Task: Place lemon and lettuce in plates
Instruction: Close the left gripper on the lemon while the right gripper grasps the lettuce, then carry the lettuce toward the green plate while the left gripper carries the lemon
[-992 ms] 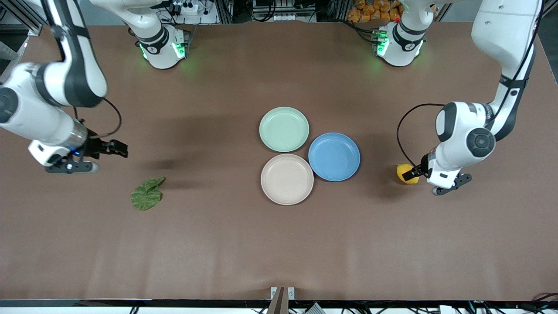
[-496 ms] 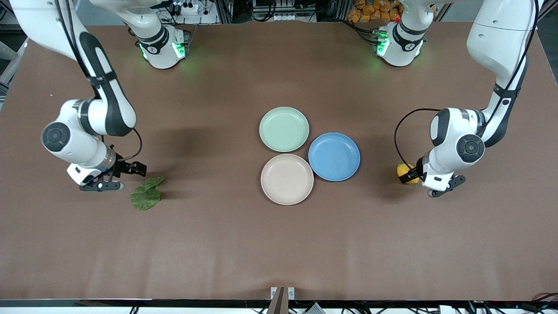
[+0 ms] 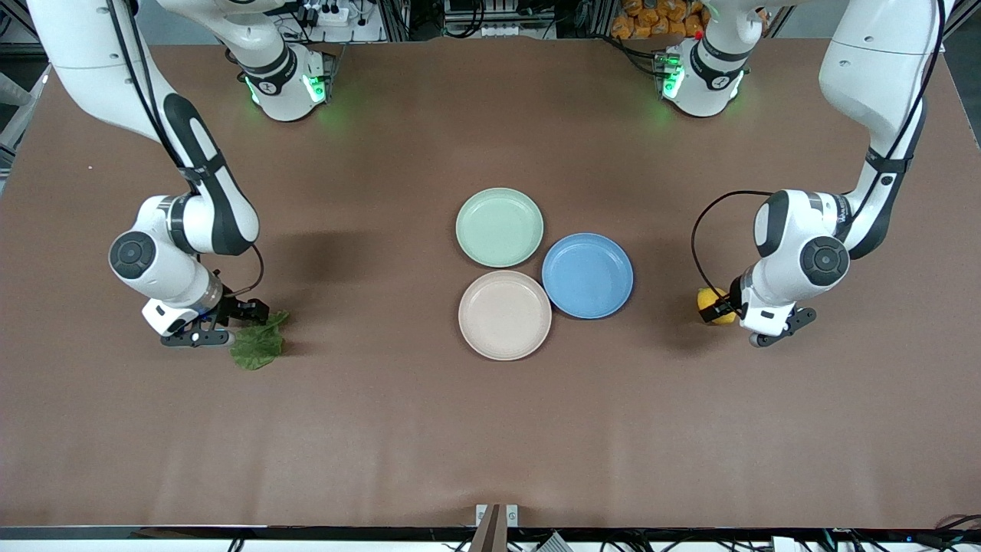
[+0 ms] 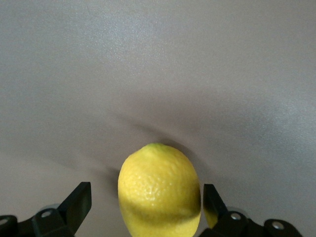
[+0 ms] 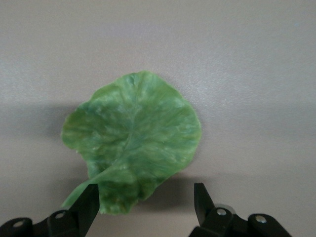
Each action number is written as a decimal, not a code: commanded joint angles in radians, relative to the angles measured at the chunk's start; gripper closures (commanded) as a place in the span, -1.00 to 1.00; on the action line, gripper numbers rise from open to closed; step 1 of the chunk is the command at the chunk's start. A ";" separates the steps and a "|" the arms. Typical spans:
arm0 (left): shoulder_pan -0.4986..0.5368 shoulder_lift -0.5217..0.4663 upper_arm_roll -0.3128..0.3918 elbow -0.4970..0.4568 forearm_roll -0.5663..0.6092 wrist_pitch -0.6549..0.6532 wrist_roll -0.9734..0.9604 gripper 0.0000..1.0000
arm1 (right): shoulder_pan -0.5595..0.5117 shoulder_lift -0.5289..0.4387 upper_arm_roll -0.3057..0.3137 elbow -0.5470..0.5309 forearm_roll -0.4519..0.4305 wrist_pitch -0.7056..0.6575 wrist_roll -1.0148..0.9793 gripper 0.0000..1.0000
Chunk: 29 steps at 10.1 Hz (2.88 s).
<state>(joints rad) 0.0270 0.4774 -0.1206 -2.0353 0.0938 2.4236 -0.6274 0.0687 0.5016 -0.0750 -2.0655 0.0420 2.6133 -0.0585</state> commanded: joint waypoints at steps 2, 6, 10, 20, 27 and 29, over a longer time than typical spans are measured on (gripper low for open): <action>-0.006 0.016 -0.004 0.010 0.018 0.005 -0.040 -1.00 | -0.003 0.034 0.014 0.016 0.029 0.034 0.003 -0.20; -0.013 0.035 -0.004 0.024 0.018 0.031 -0.081 0.84 | -0.003 0.060 0.017 0.015 0.029 0.074 0.003 0.78; -0.022 0.027 -0.004 0.046 0.026 0.034 -0.112 1.00 | -0.003 0.052 0.023 0.021 0.029 0.065 0.005 1.00; -0.134 0.049 -0.025 0.349 0.010 -0.044 -0.340 1.00 | 0.063 -0.264 0.366 0.159 0.055 -0.516 0.700 1.00; -0.359 0.162 -0.025 0.461 0.010 -0.043 -0.635 1.00 | 0.489 -0.143 0.443 0.160 -0.101 -0.342 1.365 1.00; -0.413 0.188 -0.025 0.489 0.010 -0.035 -0.679 1.00 | 0.539 -0.021 0.443 0.218 -0.257 -0.279 1.547 1.00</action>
<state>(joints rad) -0.3542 0.6308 -0.1548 -1.6015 0.0939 2.3984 -1.2663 0.5914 0.3793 0.3728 -1.9149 -0.1222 2.3072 1.3846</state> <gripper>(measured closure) 0.335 0.969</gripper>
